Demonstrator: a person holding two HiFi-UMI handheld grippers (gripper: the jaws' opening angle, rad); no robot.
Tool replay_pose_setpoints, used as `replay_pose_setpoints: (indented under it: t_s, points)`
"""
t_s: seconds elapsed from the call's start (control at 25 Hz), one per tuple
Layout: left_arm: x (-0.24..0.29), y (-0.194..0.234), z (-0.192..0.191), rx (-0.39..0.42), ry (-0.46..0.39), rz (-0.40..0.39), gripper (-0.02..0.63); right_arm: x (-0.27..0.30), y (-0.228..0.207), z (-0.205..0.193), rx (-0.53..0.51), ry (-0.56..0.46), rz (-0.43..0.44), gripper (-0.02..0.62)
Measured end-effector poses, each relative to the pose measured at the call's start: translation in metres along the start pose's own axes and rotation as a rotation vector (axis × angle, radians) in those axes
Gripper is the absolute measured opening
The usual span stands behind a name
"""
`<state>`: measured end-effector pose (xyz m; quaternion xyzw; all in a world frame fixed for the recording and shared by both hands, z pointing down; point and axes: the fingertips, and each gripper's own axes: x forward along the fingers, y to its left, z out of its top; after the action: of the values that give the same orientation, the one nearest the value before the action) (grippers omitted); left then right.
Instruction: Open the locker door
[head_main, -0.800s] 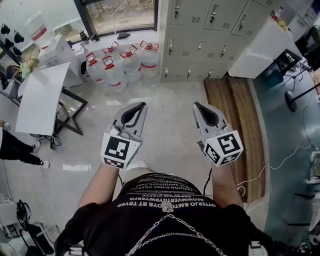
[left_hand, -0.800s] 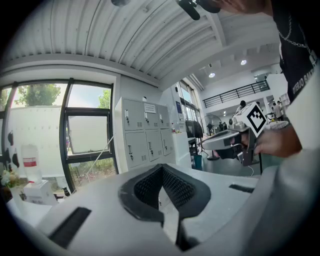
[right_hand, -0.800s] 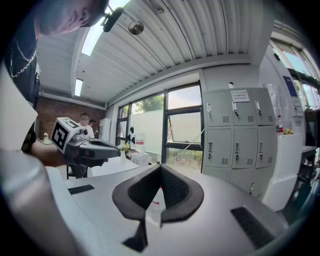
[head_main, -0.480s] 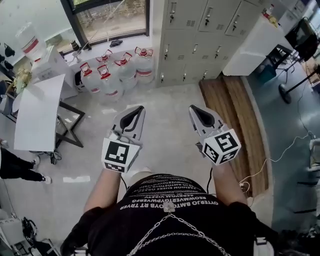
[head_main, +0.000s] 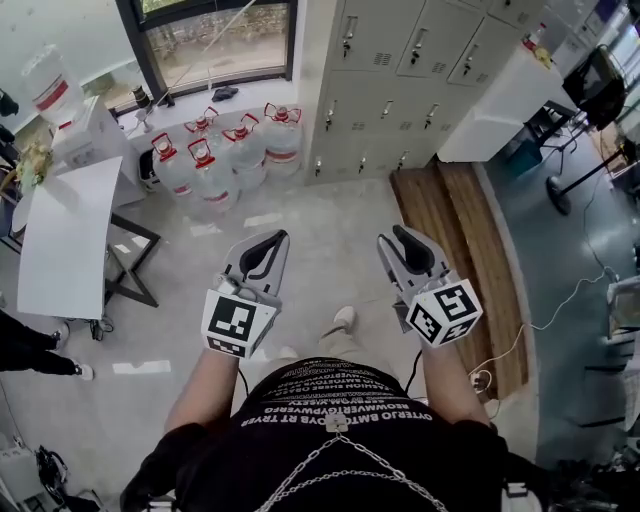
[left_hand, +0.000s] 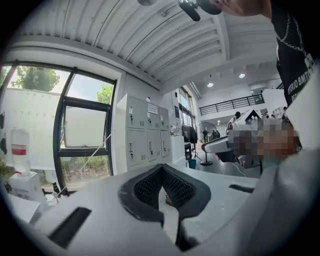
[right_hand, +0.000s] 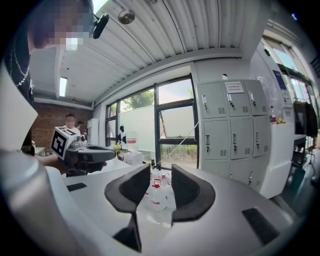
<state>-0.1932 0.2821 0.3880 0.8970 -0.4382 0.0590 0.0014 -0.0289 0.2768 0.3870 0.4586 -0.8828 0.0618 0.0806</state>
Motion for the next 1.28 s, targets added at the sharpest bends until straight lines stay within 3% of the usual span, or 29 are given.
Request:
replay_pose_setpoints:
  t_s: [0.36, 0.8, 1.08, 1.28]
  points:
    - [0.064, 0.022, 0.013, 0.030, 0.000, -0.009, -0.002, 0.038, -0.055, -0.001, 0.048, -0.031, -0.022, 0.196]
    - [0.149, 0.063, 0.028, 0.015, 0.000, 0.066, -0.002, 0.086, -0.124, 0.010, 0.025, -0.033, 0.030, 0.198]
    - [0.200, 0.064, 0.053, 0.036, -0.024, 0.112, -0.002, 0.103, -0.180, 0.033, -0.010, -0.041, 0.065, 0.196]
    - [0.235, 0.054, 0.066, 0.106, -0.020, 0.139, -0.002, 0.107, -0.214, 0.042, -0.053, -0.057, 0.087, 0.195]
